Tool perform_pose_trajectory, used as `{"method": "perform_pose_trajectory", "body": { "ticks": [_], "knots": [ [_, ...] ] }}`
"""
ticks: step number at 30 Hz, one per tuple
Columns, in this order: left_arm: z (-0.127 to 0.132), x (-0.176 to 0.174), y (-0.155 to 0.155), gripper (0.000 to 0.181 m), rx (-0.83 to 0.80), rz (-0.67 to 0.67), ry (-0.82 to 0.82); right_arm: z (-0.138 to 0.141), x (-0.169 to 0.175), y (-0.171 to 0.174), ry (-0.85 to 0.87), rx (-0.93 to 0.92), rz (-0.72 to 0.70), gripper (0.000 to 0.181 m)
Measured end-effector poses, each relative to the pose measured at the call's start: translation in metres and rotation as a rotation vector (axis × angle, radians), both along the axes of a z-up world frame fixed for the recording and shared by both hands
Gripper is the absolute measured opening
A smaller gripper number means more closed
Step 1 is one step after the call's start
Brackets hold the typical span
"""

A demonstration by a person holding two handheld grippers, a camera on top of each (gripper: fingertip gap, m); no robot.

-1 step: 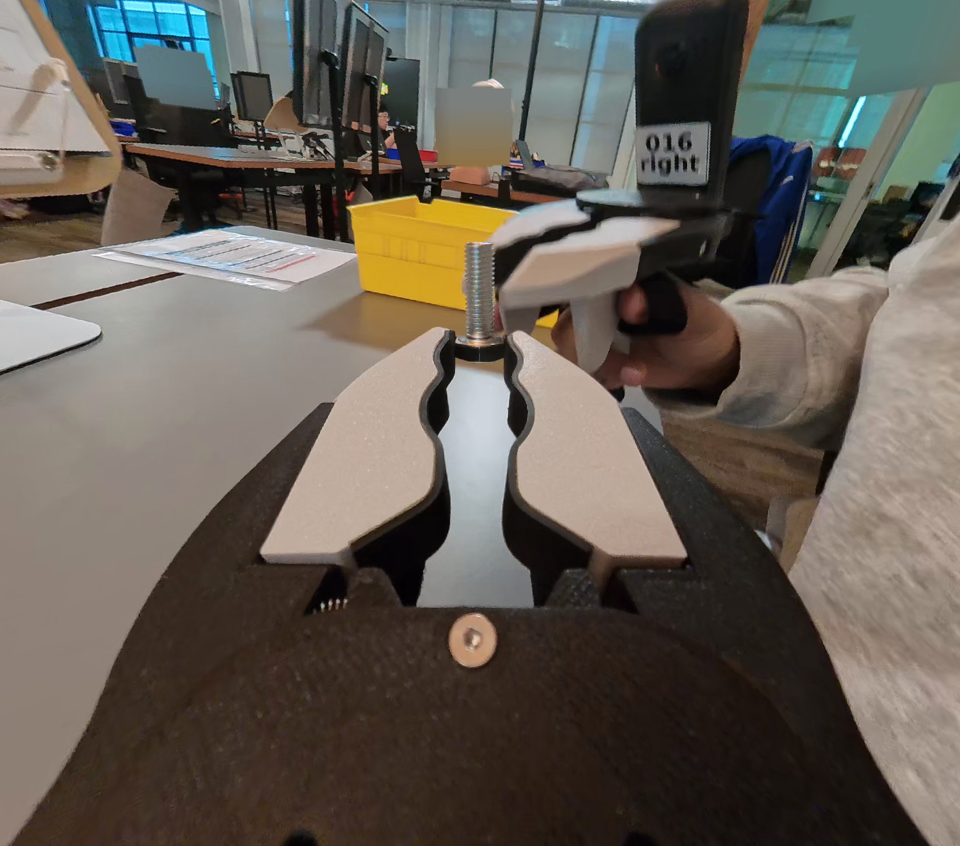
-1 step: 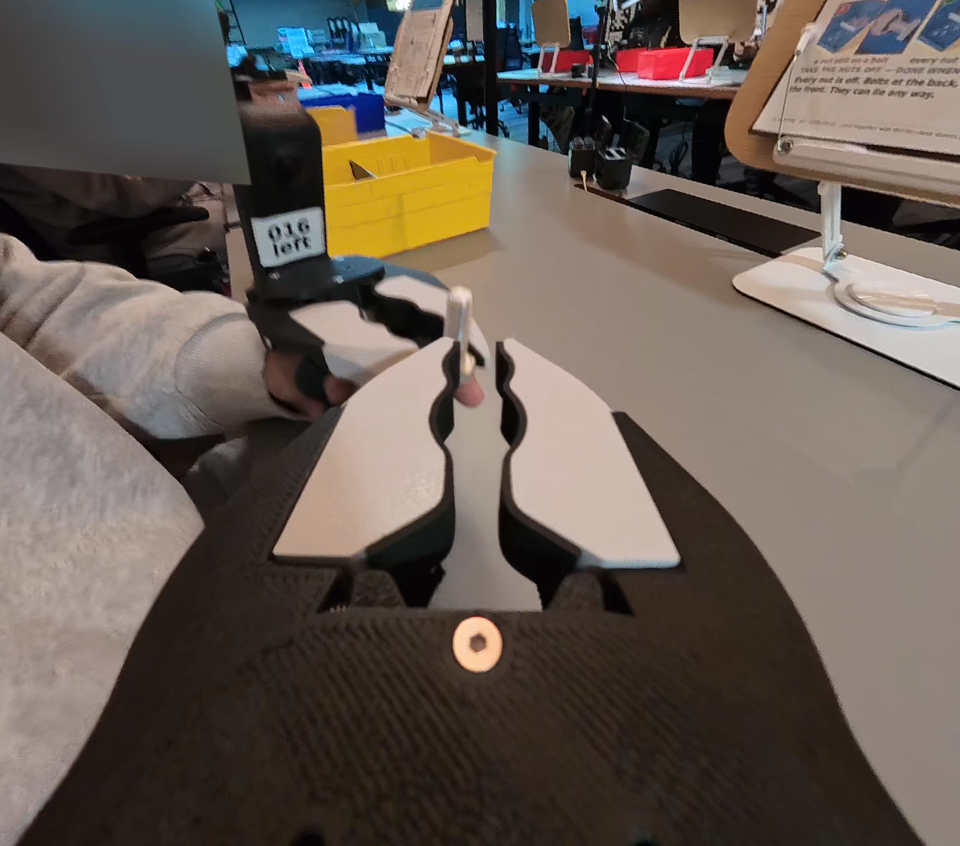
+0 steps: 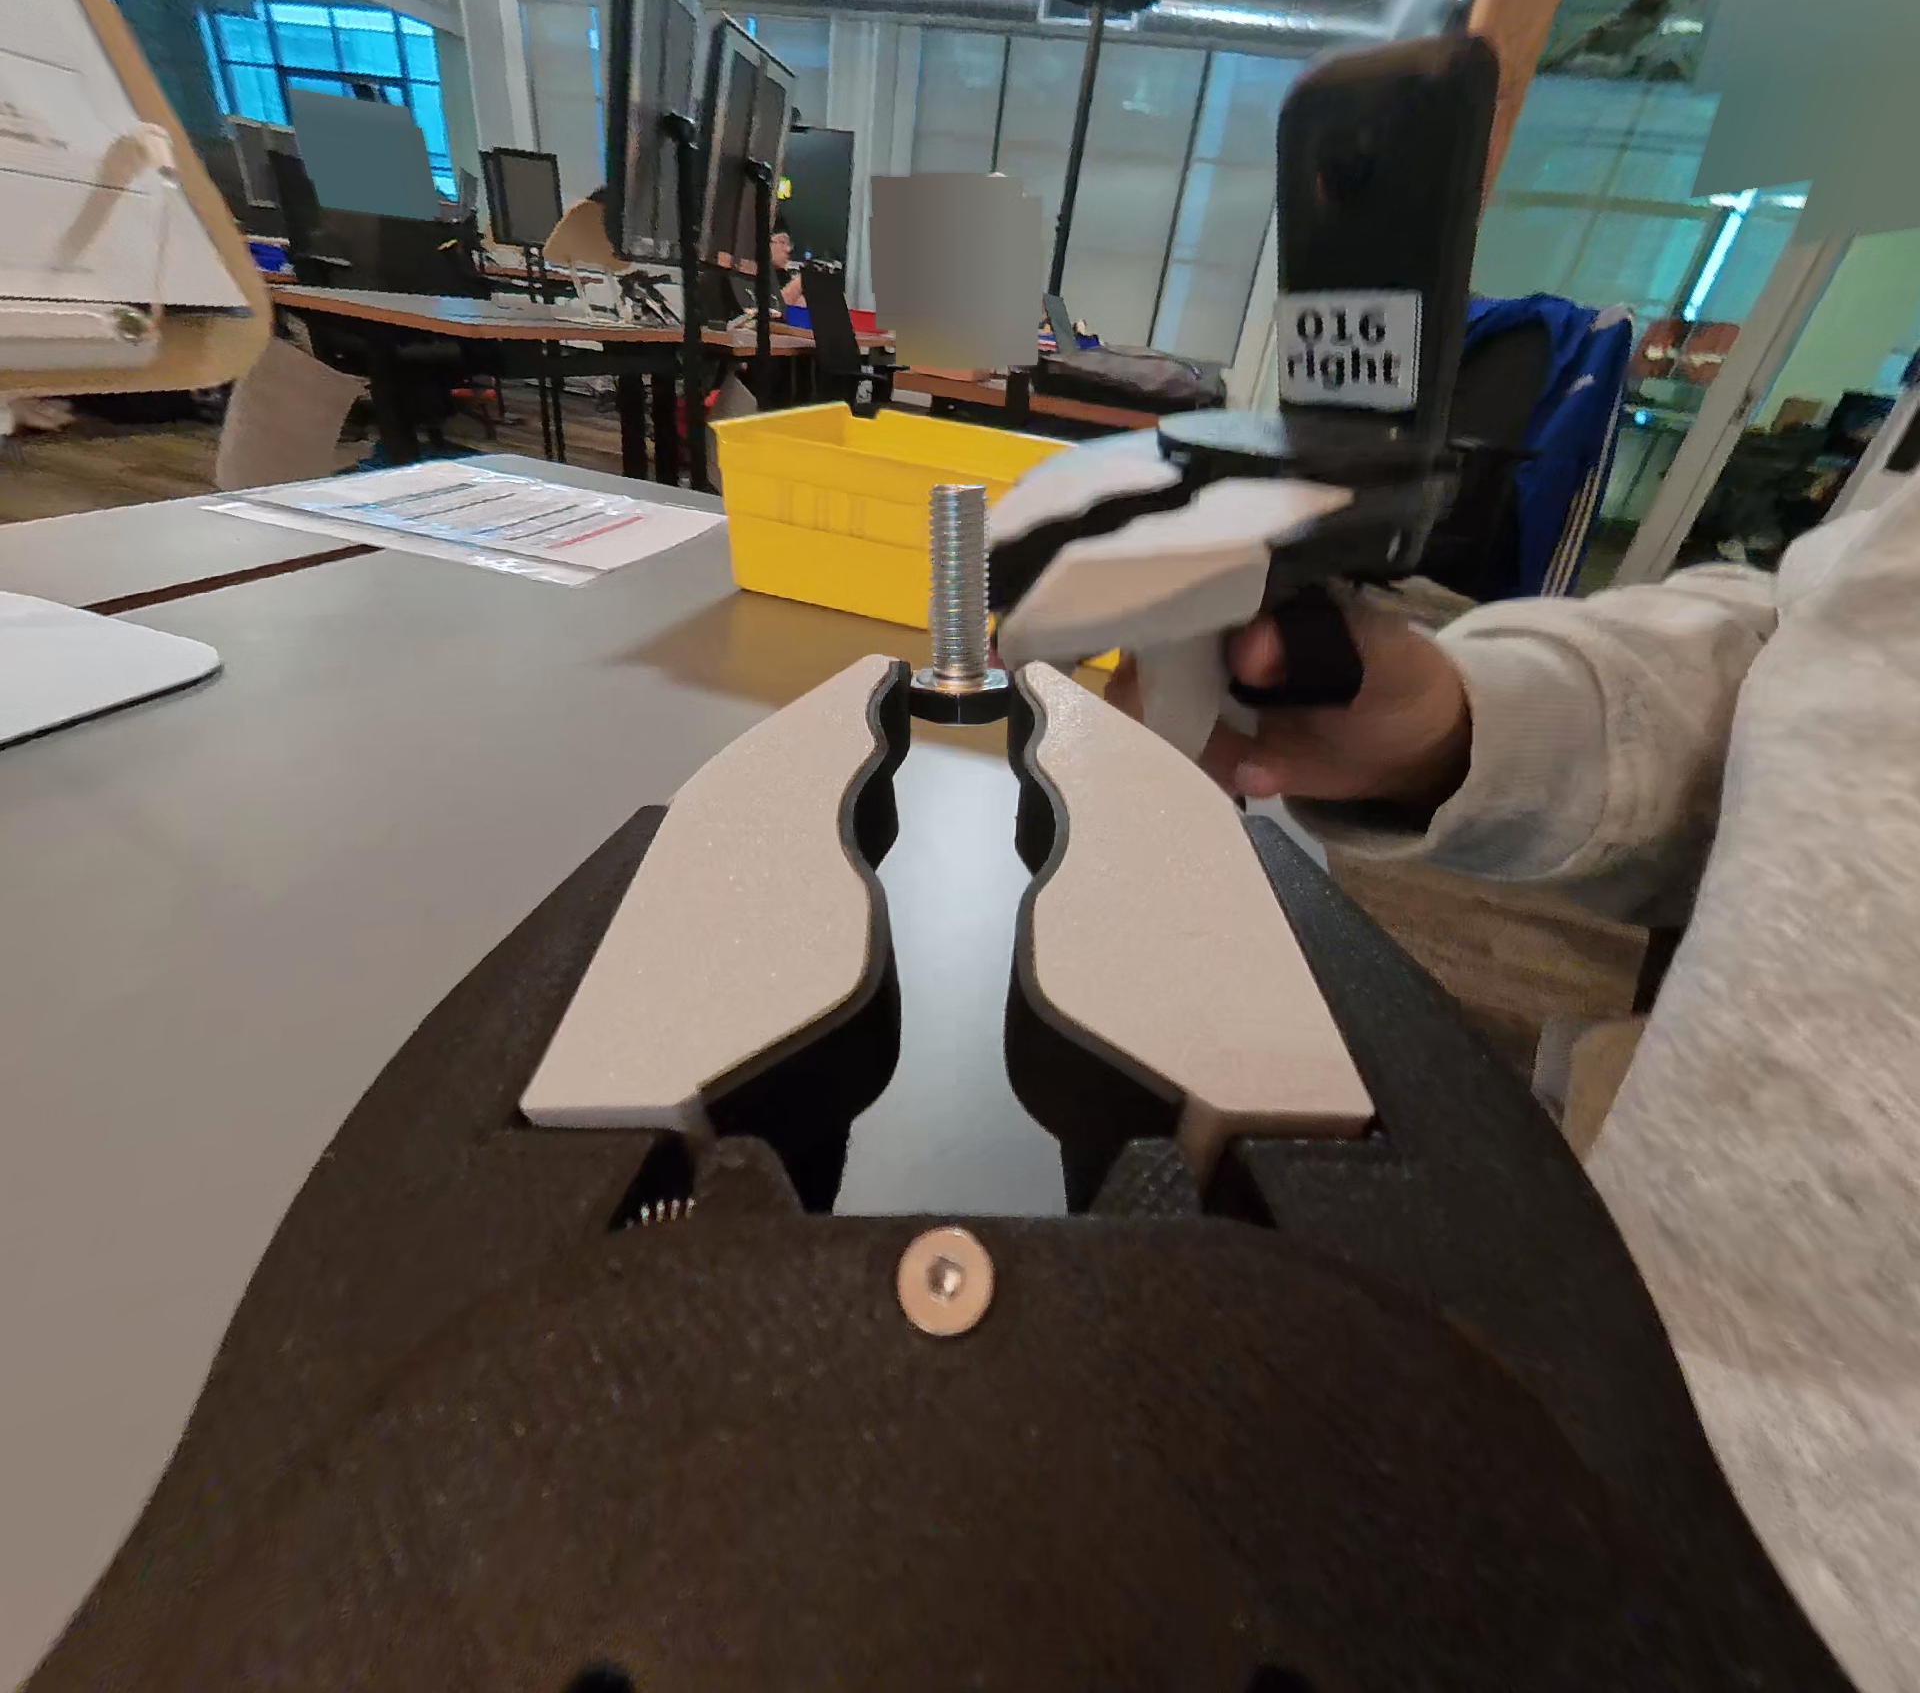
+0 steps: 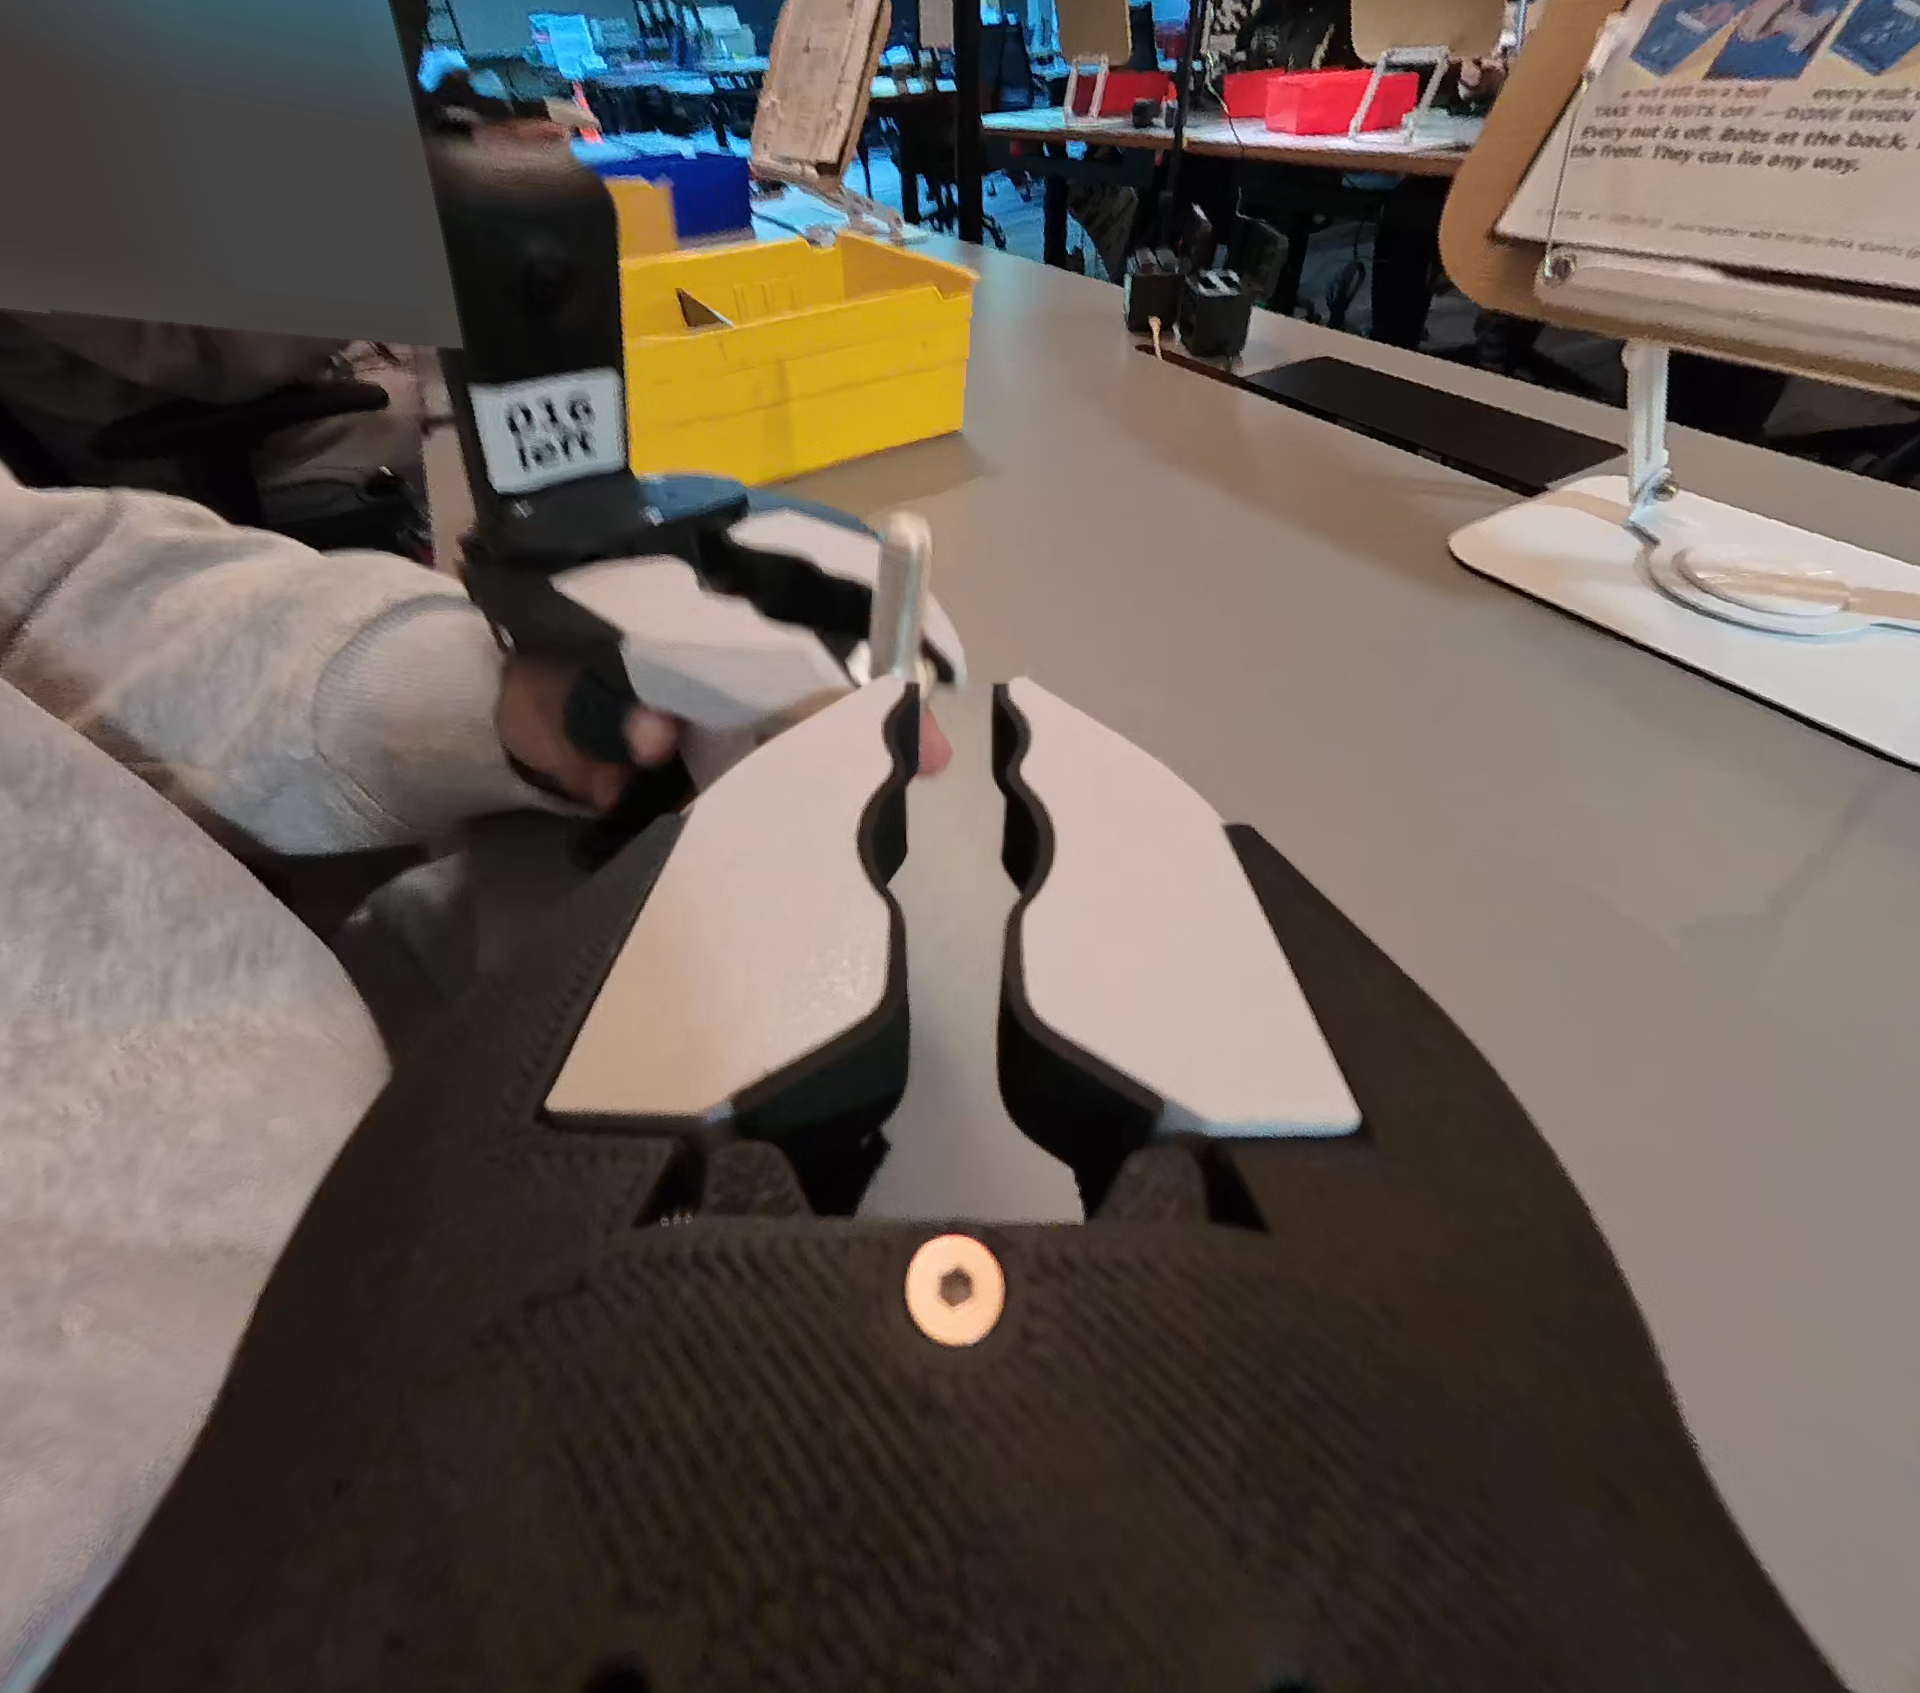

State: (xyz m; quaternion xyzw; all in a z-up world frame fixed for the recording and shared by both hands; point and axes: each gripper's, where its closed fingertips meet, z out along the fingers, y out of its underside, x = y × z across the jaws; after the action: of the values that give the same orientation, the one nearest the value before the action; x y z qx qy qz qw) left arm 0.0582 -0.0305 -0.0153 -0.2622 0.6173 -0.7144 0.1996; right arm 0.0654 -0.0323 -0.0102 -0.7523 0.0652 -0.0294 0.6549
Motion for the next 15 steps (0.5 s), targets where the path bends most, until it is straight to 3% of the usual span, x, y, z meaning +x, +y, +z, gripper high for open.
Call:
{"method": "perform_pose_trajectory", "body": {
  "ticks": [4,8,11,15],
  "knots": [
    [0.013,0.006,0.021,0.020,-0.012,0.069,-0.034,-0.017,0.020,0.000,-0.018,-0.063,-0.049,0.015],
    [0.018,0.009,0.040,0.020,0.025,0.118,-0.094,0.018,0.053,0.015,-0.006,-0.012,-0.085,0.017],
    [0.018,0.009,0.042,0.020,-0.003,0.105,-0.069,0.051,0.068,0.053,0.041,-0.089,0.050,0.022],
    [0.009,0.004,0.028,0.020,0.051,0.054,-0.080,0.088,0.047,0.132,-0.003,-0.218,0.354,0.027]
  ]
}}
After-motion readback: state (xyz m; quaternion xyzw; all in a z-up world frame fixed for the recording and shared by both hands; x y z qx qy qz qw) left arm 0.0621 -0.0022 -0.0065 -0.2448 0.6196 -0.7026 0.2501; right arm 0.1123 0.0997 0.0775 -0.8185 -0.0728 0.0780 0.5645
